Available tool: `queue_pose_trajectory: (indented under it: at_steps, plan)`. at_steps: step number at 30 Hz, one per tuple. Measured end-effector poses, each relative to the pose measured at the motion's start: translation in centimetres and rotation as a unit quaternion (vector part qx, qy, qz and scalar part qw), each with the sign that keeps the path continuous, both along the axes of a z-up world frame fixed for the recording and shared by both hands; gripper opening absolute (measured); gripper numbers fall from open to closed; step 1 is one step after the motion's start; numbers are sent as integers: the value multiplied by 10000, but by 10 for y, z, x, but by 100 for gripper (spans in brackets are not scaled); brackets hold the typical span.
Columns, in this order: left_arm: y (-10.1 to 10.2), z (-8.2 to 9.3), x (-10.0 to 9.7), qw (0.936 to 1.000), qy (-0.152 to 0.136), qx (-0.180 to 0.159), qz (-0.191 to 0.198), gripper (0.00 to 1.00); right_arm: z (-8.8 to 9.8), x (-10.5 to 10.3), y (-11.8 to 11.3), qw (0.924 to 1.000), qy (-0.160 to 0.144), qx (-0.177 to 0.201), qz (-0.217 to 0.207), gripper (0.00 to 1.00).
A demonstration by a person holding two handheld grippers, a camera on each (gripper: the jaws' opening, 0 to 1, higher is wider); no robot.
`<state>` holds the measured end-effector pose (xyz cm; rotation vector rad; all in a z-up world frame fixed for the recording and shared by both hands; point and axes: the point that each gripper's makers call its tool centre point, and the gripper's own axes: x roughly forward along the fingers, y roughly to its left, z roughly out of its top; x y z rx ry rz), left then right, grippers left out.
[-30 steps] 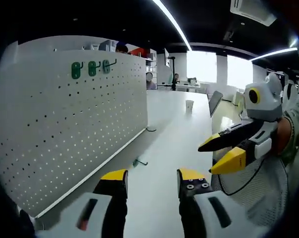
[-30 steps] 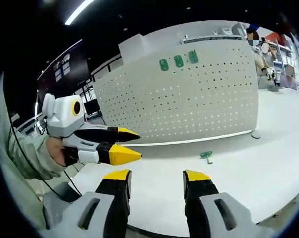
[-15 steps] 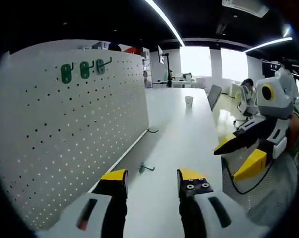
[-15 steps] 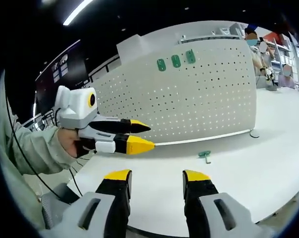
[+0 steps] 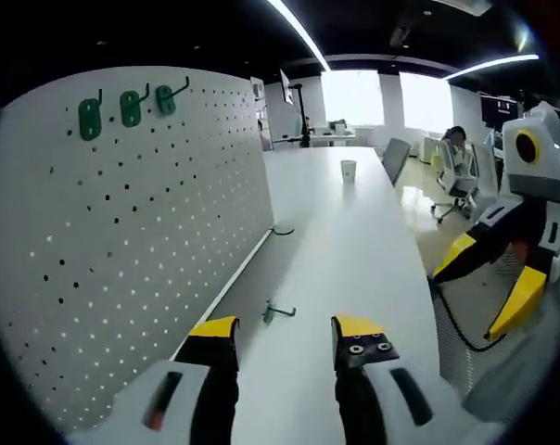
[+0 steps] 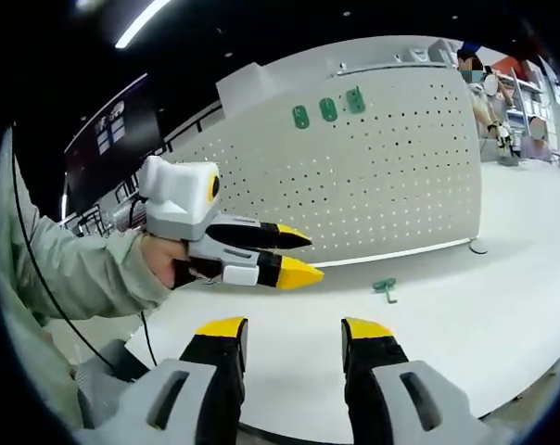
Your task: Insert the hook assembly into the mounting plate slot until the hook locks in place.
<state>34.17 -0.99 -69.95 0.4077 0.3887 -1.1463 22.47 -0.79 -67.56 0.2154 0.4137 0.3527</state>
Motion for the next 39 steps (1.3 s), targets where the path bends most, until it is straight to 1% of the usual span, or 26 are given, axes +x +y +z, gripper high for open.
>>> queue_pose_trajectory:
  at_steps: [5, 9, 18, 23, 30, 33, 39]
  plan:
    - [-4, -13, 12, 9999, 79, 97, 28, 41, 1, 0, 4, 9996, -144, -216, 73, 38]
    - [-9, -24, 21, 9997, 92, 209, -8, 40, -1, -1, 5, 9996, -127, -226, 98, 38]
    - [-24, -41, 41, 9992, 116, 370, -138, 38, 0, 2, -4, 9999, -97, -59, -108, 38]
    - [-32, -49, 48, 9987, 107, 443, -234, 37, -2, 3, -8, 9998, -54, 24, -198, 37]
    - [-44, -70, 56, 9973, 176, 615, -364, 36, -3, 4, -11, 9995, -22, 61, -301, 37]
    - [-48, -83, 58, 9960, 184, 743, -469, 36, -3, 4, -13, 9993, -13, 75, -355, 37]
    - [-54, -98, 68, 9950, 249, 834, -487, 35, -5, 5, -17, 9990, 21, 93, -448, 36]
